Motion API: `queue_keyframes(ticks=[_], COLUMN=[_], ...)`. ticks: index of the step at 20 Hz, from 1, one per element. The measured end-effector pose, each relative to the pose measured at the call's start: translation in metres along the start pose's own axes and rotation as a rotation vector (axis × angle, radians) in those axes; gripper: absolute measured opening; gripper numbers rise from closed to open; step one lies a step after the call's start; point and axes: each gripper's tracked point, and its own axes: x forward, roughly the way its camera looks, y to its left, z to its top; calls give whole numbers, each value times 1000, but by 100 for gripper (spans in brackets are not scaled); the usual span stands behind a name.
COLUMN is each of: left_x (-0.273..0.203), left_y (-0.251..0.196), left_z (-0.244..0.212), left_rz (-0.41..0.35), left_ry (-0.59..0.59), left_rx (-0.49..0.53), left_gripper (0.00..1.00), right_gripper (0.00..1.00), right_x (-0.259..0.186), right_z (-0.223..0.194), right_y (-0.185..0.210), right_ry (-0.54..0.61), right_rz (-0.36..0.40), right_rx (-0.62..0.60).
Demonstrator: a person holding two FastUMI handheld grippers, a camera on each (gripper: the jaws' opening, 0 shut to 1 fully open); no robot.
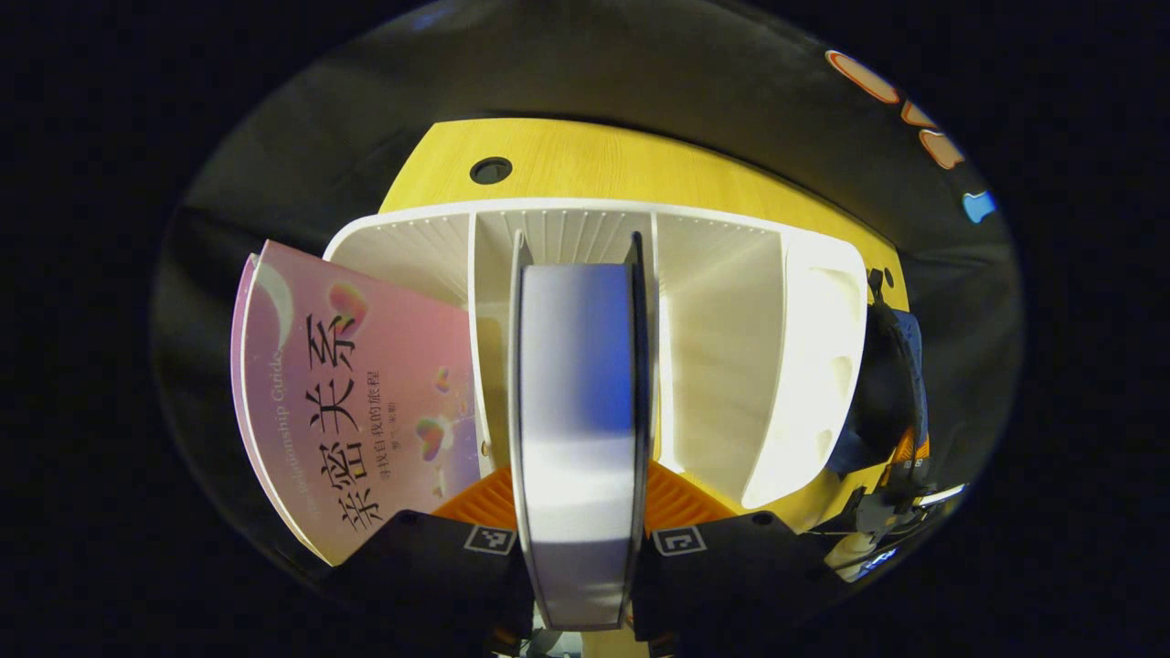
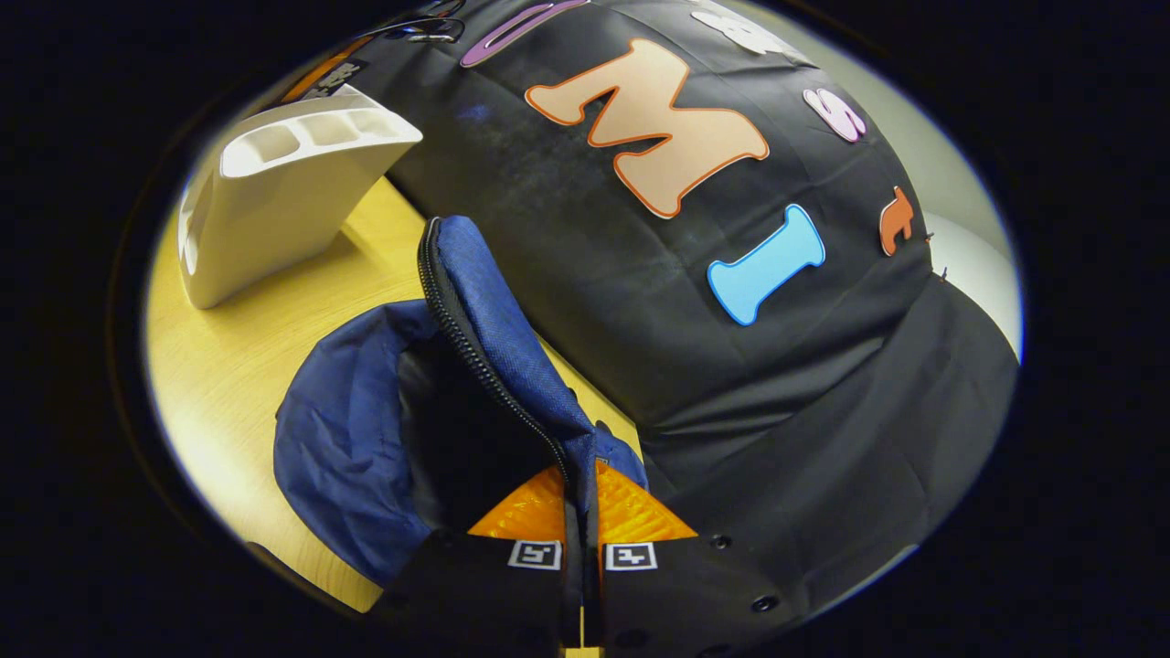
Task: Open the schoolbag, grab two books from the bookshelf and put them into the schoolbag.
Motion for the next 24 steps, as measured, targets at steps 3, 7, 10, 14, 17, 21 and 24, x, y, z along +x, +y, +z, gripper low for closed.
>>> queue_keyframes(ticks=[3,7,10,14,17,21,24], left_x=[3,6,5,-9,-28,-59,-85], left_y=[7,5,3,2,6,11,8], left_z=[-6,-7,-8,-11,-15,-26,-35], left_rz=[40,38,32,19,39,62,51], left_ry=[57,69,77,77,48,16,-10], left_rx=[-21,-25,-34,-33,5,13,-49], left_gripper=[39,39,39,39,38,39,39], right_gripper=[2,2,2,2,2,2,2], right_x=[-2,-2,-3,-2,-1,0,-1], right_z=[-1,-3,-2,-3,-2,-3,-4], right_y=[0,1,2,2,1,1,-1], right_ry=[4,8,8,8,10,3,-4], right_rz=[-4,-7,-5,-2,-7,4,12], right_rx=[6,7,1,3,10,21,34])
